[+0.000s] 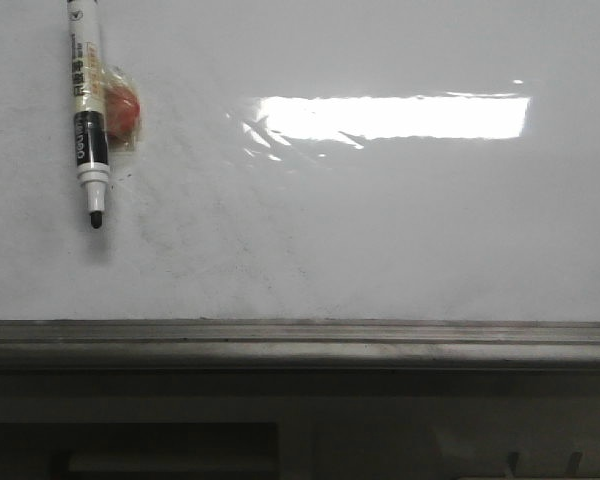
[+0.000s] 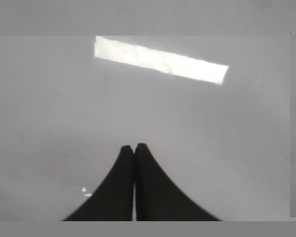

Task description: Write number 6 on whiteboard

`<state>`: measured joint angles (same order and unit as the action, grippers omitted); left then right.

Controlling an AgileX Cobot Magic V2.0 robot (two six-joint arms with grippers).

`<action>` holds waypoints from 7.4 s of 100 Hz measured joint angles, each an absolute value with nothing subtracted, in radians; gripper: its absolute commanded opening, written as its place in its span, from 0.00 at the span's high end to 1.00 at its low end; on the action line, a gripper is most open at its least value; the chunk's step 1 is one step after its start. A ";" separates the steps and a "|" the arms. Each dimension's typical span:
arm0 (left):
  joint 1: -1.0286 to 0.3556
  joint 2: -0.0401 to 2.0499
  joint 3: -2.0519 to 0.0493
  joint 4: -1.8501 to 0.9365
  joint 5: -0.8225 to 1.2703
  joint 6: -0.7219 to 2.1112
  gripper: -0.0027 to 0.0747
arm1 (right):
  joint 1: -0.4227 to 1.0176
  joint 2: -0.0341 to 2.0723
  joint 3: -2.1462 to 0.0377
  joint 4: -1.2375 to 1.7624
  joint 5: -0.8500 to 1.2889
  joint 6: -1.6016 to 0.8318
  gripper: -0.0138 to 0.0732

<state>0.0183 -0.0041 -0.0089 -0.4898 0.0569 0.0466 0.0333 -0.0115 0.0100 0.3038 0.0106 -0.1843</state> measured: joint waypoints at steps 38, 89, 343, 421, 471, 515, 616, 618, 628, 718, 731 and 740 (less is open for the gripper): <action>0.018 0.005 -0.072 -0.652 0.215 0.047 0.99 | 0.033 0.021 -0.073 0.497 0.206 -0.184 0.89; -0.079 0.394 -0.391 -0.739 0.516 0.421 0.72 | 0.033 0.437 -0.377 0.453 0.489 -0.188 0.55; -0.668 1.063 -0.628 -0.883 0.528 1.040 0.99 | 0.516 1.290 -1.131 0.862 0.959 -0.679 0.30; -0.668 1.065 -0.632 -0.873 0.505 1.024 0.99 | 0.590 1.517 -1.278 0.794 1.072 -0.722 0.91; -0.567 0.991 -0.686 -0.924 0.493 1.027 0.23 | 0.592 1.447 -1.220 0.811 0.982 -0.738 0.90; -0.209 0.613 -0.496 -1.033 0.413 1.029 0.36 | 0.592 0.943 -0.768 0.822 0.499 -0.746 0.90; -0.134 0.533 -0.416 -1.130 0.320 1.029 0.36 | 0.593 0.991 -0.645 0.835 0.337 -0.750 0.90; -0.134 0.533 -0.416 -1.130 0.320 1.029 0.36 | 0.593 0.992 -0.645 0.828 0.348 -0.750 0.90; -0.134 0.533 -0.416 -1.130 0.320 1.029 0.36 | 0.564 0.987 -0.645 0.802 0.407 -0.747 0.89; -0.134 0.533 -0.416 -1.150 0.354 1.058 0.36 | 0.581 1.027 -0.774 0.749 0.562 -0.715 0.89; -0.134 0.533 -0.416 -1.174 0.440 1.136 0.41 | 0.583 1.006 -0.781 0.731 0.661 -0.715 0.89; -0.152 0.533 -0.425 -1.191 0.495 1.188 0.43 | 0.583 1.004 -0.799 0.727 0.681 -0.715 0.89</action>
